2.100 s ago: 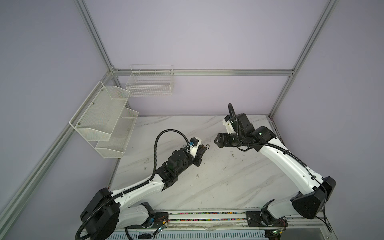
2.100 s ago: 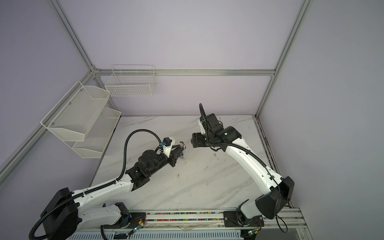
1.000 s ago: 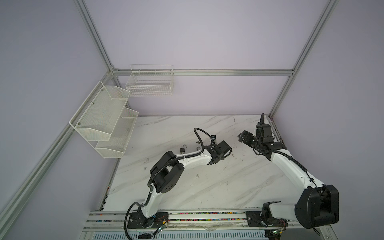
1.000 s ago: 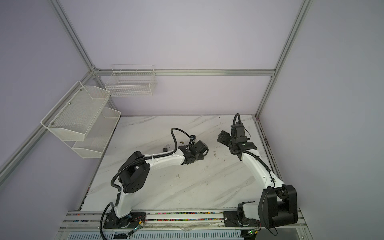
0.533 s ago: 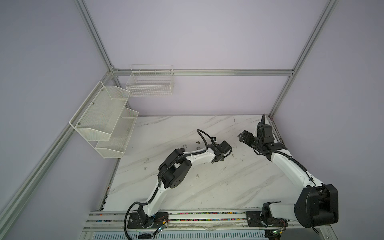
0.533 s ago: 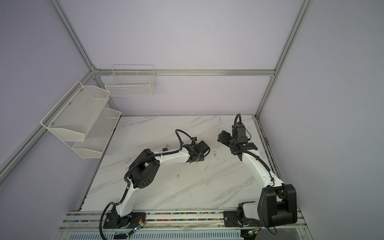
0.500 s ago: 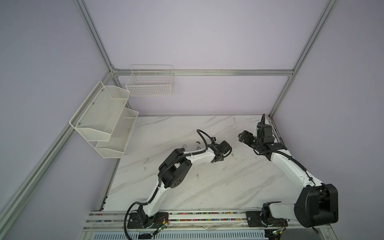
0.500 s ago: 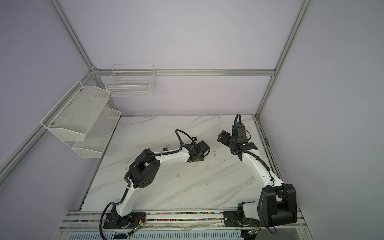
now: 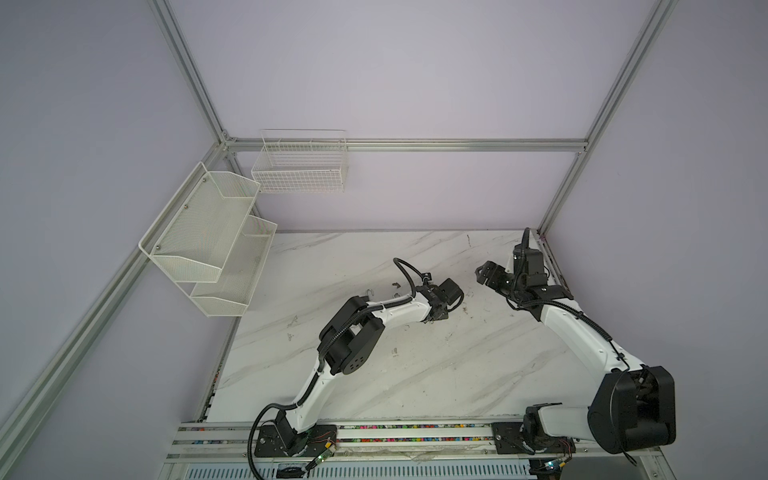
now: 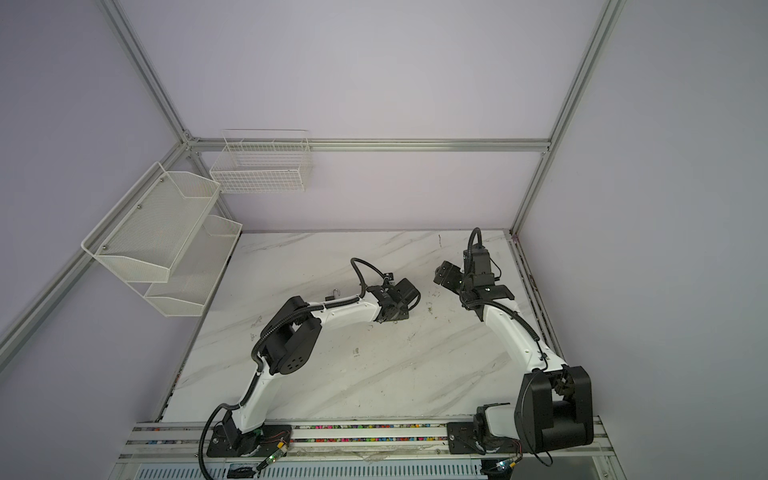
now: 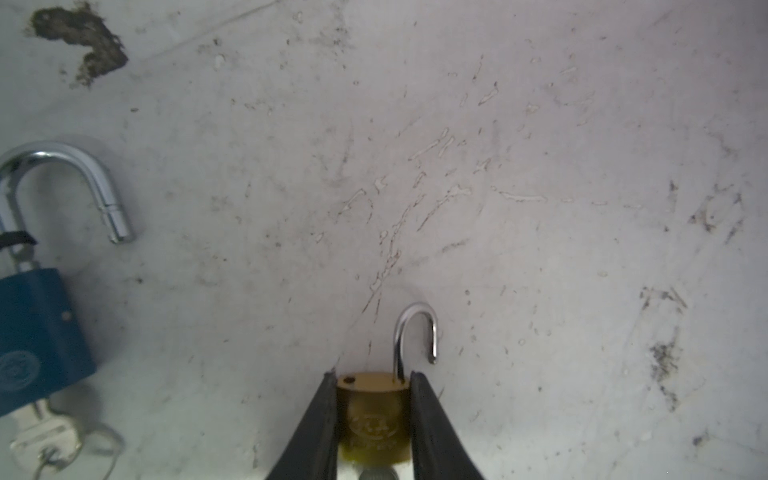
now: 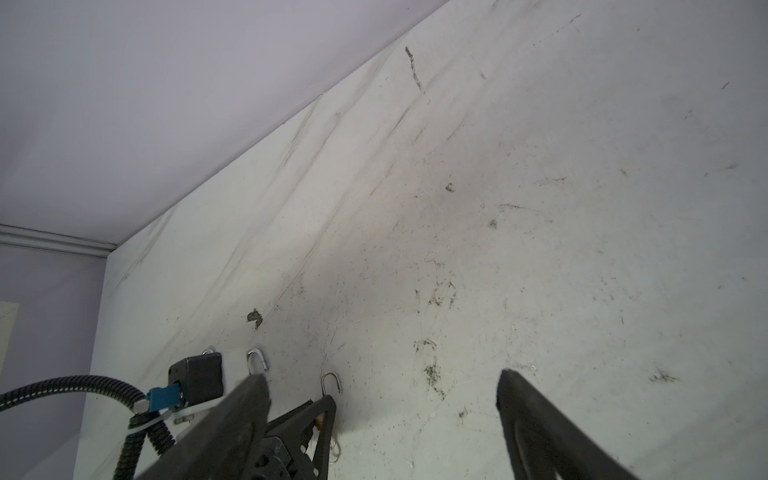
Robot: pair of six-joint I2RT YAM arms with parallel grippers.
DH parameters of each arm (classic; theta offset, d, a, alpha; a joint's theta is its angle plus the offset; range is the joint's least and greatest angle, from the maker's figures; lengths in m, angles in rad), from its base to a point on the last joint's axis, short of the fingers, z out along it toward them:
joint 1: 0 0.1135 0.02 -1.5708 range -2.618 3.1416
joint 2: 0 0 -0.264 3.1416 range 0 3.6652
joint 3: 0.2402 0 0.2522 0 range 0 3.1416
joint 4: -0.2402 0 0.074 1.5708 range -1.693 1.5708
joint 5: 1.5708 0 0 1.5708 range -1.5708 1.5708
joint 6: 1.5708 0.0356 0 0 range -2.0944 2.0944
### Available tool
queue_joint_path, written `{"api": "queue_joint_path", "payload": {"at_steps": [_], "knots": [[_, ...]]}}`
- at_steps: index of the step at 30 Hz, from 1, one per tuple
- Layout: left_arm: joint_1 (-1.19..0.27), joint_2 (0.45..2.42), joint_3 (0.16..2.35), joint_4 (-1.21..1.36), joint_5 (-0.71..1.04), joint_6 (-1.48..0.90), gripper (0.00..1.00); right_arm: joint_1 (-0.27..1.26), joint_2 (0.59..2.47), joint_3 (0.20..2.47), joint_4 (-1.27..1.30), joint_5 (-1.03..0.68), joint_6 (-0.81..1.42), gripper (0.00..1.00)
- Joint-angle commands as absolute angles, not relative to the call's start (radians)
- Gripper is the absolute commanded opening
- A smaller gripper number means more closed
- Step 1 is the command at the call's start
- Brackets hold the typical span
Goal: Unlock with the key
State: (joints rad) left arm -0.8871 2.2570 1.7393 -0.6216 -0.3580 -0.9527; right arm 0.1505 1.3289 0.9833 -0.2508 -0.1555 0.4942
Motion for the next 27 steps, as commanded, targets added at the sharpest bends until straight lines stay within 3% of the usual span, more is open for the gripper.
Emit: {"api": "queue_joint_path", "payload": {"at_steps": [1,12,18,22,27], "knots": [[-0.878,2.238,1.813,-0.645,-0.345,-0.968,0.36,0.146,1.324,0.985,-0.235,-0.163,0.509,0.89],[-0.857,2.044,1.77,-0.629,-0.353,-0.938,0.57,0.145,1.288,1.024,-0.239,-0.128,0.512,0.89],[-0.815,1.789,1.602,-0.588,-0.469,-0.879,0.79,0.145,1.272,1.066,-0.215,-0.031,0.514,0.9],[-0.765,1.586,1.422,-0.574,-0.663,-0.784,0.99,0.145,1.265,1.026,-0.125,0.119,0.492,0.93],[-0.565,1.342,1.134,-0.49,-0.742,-0.601,1.0,0.145,1.29,0.873,0.131,0.339,0.43,0.97]]}}
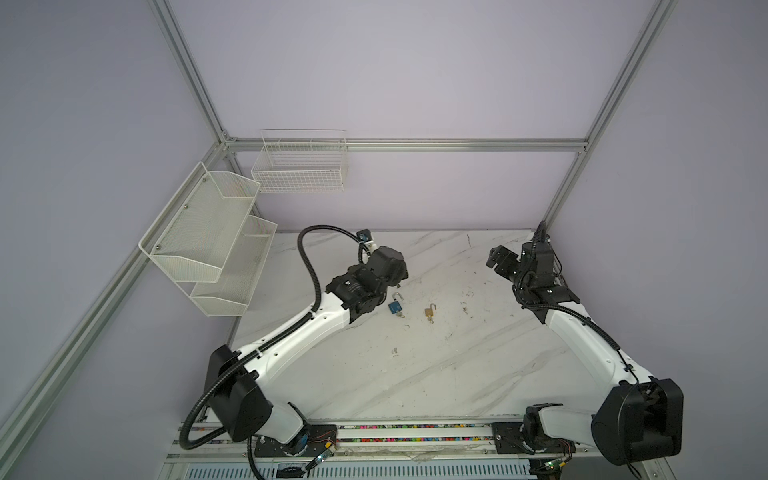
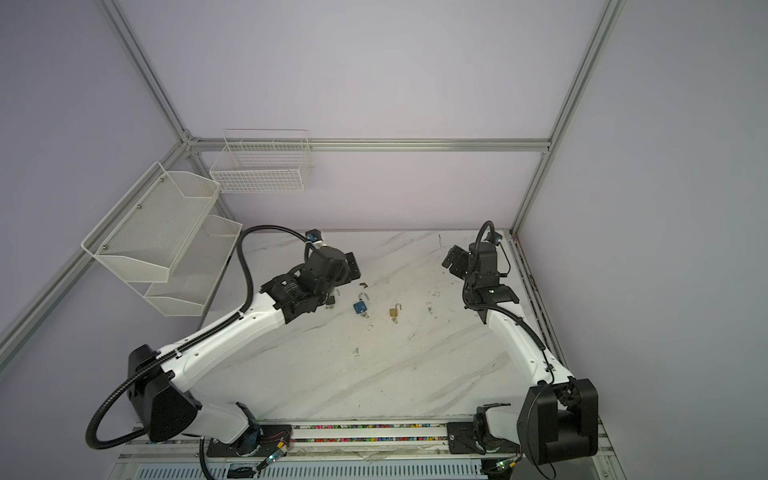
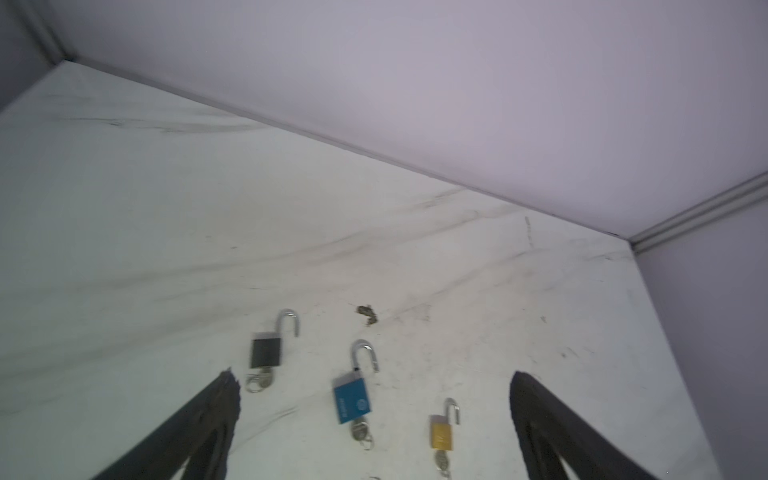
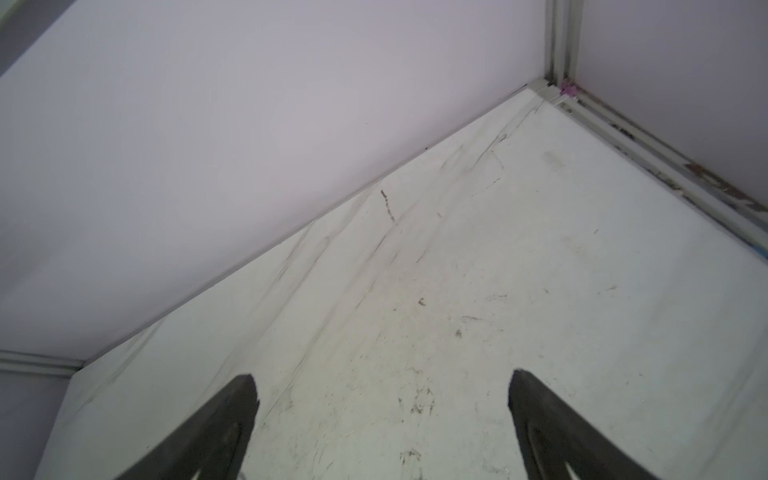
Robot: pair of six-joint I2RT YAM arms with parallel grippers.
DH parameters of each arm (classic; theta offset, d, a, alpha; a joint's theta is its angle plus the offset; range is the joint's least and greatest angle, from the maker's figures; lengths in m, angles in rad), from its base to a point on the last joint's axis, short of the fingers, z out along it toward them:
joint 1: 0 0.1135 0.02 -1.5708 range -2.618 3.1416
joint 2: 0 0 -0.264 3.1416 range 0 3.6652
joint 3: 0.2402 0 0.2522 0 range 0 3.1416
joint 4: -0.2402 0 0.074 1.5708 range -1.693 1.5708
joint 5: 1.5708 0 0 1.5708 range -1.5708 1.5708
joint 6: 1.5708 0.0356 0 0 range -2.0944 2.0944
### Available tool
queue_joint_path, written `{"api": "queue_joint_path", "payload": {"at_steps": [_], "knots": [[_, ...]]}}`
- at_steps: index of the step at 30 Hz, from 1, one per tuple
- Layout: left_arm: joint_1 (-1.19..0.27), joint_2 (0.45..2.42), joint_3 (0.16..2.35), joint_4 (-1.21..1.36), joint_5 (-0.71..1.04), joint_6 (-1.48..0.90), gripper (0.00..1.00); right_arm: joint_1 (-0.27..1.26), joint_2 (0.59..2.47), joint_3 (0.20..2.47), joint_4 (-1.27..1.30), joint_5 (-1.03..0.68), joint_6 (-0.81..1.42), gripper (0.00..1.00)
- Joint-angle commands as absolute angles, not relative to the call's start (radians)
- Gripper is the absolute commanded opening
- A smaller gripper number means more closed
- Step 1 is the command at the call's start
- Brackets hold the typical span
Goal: Unlock with the key
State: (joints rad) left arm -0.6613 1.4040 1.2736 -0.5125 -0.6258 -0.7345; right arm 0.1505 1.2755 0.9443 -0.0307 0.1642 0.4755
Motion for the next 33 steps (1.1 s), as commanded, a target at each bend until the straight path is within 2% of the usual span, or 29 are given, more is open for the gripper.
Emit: {"api": "queue_joint_path", "payload": {"at_steps": [1,8,11,14,18,21,25,27,31,33], "knots": [[-0.51,1.306,1.074,-0.472,-0.757,-0.569,1.0,0.145,1.306,0.847,0.178,0.376,0.417,0.97],[-0.216,1.193,0.668,-0.063,-0.78,-0.284,1.0,0.14,1.453,0.647,0.622,0.553,0.238,0.97],[-0.147,1.218,0.543,0.184,-0.727,-0.206,1.0,0.134,1.546,0.613,0.744,0.512,0.212,0.97],[-0.137,1.296,0.427,0.551,-0.657,-0.067,1.0,0.134,1.64,0.59,0.886,0.432,0.168,0.97],[-0.111,1.404,0.367,0.852,-0.553,0.016,1.0,0.13,1.684,0.603,0.963,0.35,0.059,0.97],[-0.082,1.47,0.372,0.882,-0.422,-0.005,1.0,0.101,1.694,0.542,1.14,0.197,-0.019,0.97],[-0.07,1.553,0.328,1.042,-0.327,0.024,1.0,0.092,1.795,0.45,1.415,0.125,-0.061,0.97],[-0.067,1.575,0.329,1.053,-0.274,0.05,1.0,0.09,1.776,0.491,1.266,0.127,-0.036,0.98],[-0.011,1.559,0.401,0.879,-0.281,-0.044,1.0,0.089,1.778,0.473,1.325,0.141,-0.056,0.97],[-0.011,1.561,0.393,0.903,-0.279,-0.037,1.0,0.089,1.781,0.469,1.333,0.132,-0.056,0.98]]}}
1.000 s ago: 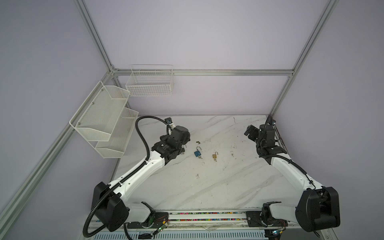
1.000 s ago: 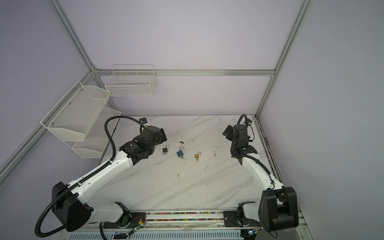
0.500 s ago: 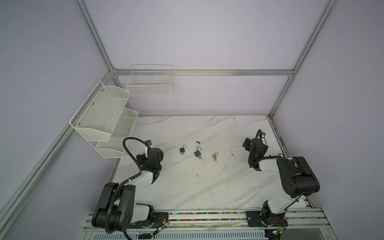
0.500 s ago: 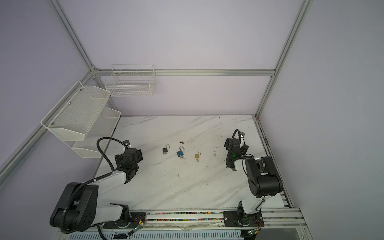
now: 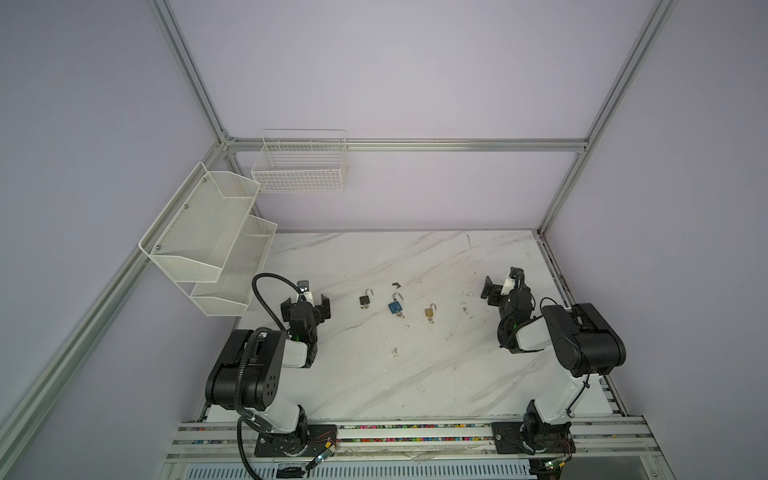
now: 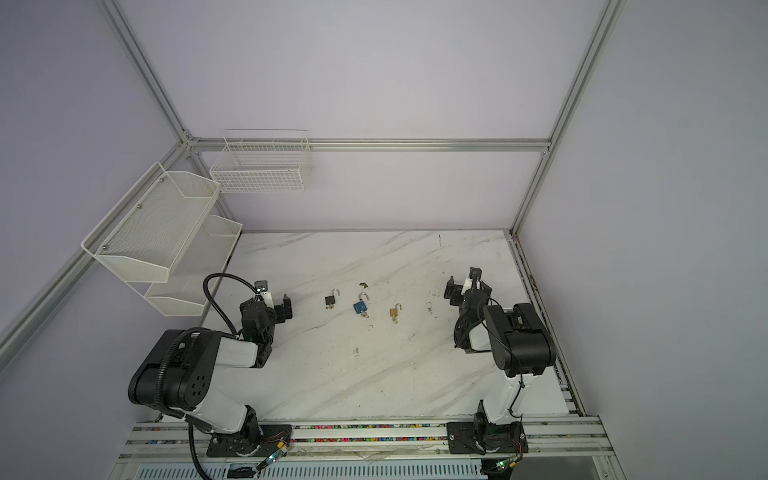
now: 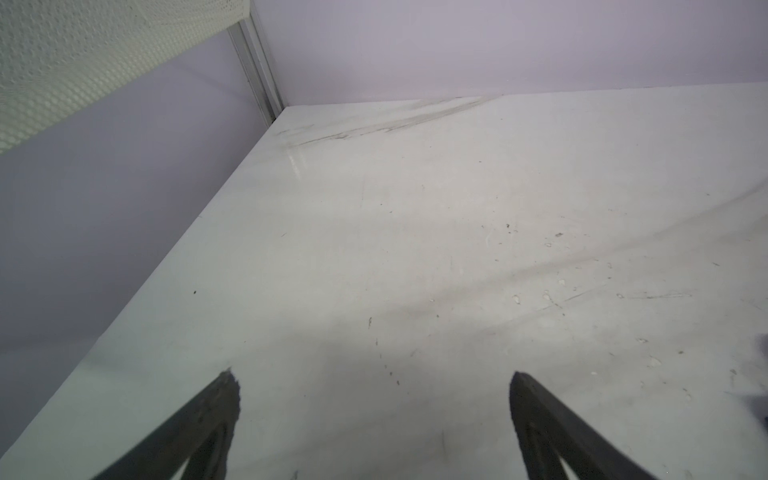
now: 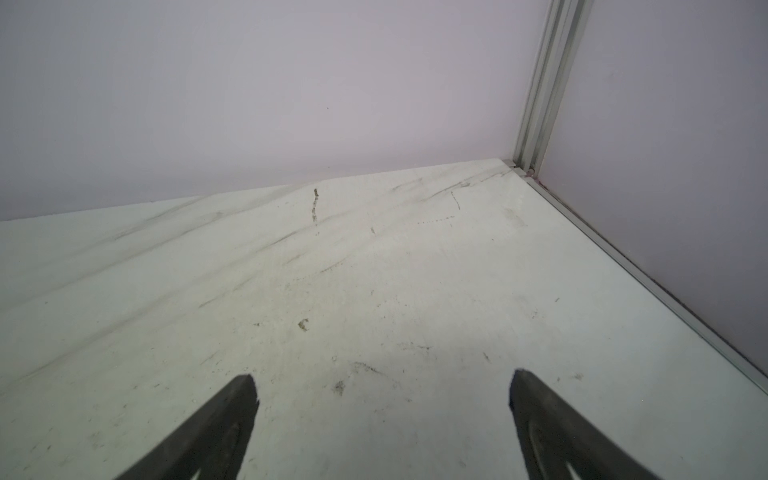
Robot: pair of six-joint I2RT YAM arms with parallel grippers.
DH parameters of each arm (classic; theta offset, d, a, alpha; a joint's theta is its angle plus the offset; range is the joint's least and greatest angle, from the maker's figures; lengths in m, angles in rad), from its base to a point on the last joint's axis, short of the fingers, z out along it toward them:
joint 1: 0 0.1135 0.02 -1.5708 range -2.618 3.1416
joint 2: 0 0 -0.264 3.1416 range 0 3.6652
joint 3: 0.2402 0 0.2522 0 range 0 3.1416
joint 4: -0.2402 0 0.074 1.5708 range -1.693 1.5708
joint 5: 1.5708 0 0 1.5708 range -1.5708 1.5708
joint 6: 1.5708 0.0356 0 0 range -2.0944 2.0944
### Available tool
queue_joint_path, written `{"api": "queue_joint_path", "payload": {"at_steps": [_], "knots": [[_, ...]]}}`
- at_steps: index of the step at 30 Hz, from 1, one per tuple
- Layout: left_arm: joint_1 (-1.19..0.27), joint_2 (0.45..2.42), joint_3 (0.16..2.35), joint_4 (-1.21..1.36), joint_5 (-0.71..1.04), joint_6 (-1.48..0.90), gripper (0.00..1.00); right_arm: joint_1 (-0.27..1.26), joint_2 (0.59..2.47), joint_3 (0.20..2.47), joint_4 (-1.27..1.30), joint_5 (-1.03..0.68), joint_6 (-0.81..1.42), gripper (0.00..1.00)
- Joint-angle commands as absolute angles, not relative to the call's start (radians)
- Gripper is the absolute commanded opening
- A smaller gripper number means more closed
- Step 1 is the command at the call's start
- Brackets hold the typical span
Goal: Unlock with the key
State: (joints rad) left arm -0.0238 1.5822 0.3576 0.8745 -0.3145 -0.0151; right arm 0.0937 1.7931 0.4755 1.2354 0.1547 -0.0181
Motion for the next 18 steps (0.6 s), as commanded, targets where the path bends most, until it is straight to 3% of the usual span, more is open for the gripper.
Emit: {"api": "queue_joint_path", "payload": {"at_steps": [1,18], "knots": [[-0.011,1.565,0.378,0.943,-0.276,-0.028,1.0,0.089,1.778,0.472,1.325,0.133,-0.056,0.97],[-0.012,1.572,0.375,0.958,-0.278,-0.025,1.0,0.089,1.776,0.472,1.323,0.132,-0.057,0.97]]}}
